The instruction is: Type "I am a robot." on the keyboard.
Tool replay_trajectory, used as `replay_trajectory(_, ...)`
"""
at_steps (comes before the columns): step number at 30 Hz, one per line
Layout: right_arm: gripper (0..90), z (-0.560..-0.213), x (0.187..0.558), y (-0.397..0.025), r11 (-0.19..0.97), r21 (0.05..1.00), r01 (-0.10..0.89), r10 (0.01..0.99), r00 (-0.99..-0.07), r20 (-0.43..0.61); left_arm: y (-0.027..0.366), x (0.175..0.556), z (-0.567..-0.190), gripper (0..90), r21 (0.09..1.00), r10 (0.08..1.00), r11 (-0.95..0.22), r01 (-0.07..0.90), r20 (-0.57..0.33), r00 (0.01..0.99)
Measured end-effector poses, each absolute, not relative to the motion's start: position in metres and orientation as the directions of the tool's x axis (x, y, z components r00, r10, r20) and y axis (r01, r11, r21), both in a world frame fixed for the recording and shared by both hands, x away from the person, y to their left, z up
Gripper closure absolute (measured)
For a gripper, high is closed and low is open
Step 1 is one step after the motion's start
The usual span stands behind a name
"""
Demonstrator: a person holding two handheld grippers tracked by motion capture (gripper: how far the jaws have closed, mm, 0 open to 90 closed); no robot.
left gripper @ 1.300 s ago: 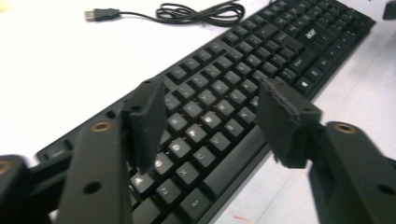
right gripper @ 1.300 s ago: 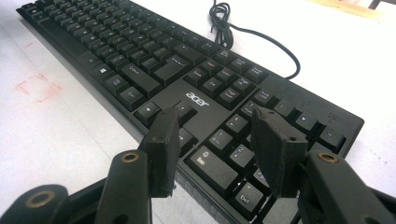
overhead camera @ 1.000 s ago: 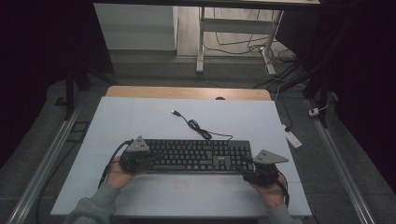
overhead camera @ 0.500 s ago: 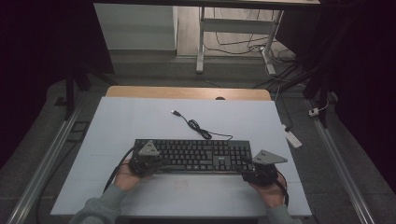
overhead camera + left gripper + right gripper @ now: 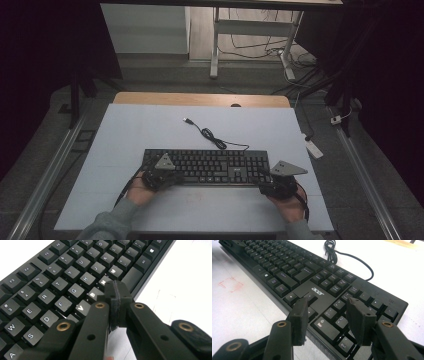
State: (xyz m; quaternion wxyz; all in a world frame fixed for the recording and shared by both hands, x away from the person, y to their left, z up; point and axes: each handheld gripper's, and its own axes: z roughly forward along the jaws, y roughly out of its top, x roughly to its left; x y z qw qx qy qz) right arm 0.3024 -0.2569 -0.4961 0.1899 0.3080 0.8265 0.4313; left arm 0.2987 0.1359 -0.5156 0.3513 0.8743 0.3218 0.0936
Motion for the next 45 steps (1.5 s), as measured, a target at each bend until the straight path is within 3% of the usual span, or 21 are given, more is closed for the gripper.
replay_trajectory(23, 52.4, -0.496, 0.302, -0.257, 0.442, 0.826, 0.349, 0.674, -0.737, -0.05, 0.133, 0.296, -0.514, 88.1, 0.694, 0.634, -0.54, 0.476, -0.037, 0.773)
replay_trajectory(34, 52.4, -0.496, 0.302, -0.259, 0.437, 0.829, 0.348, 0.677, -0.735, -0.048, 0.153, 0.293, -0.489, 46.5, 0.775, 0.682, -0.413, 0.479, -0.085, 0.726)
replay_trajectory(40, 52.3, -0.496, 0.303, -0.259, 0.441, 0.827, 0.35, 0.677, -0.734, -0.05, 0.162, 0.294, -0.481, 35.7, 0.786, 0.704, -0.376, 0.491, -0.103, 0.703)
replay_trajectory(45, 52.3, -0.497, 0.303, -0.259, 0.44, 0.827, 0.35, 0.677, -0.735, -0.049, 0.167, 0.295, -0.479, 32.8, 0.789, 0.715, -0.358, 0.499, -0.112, 0.69)
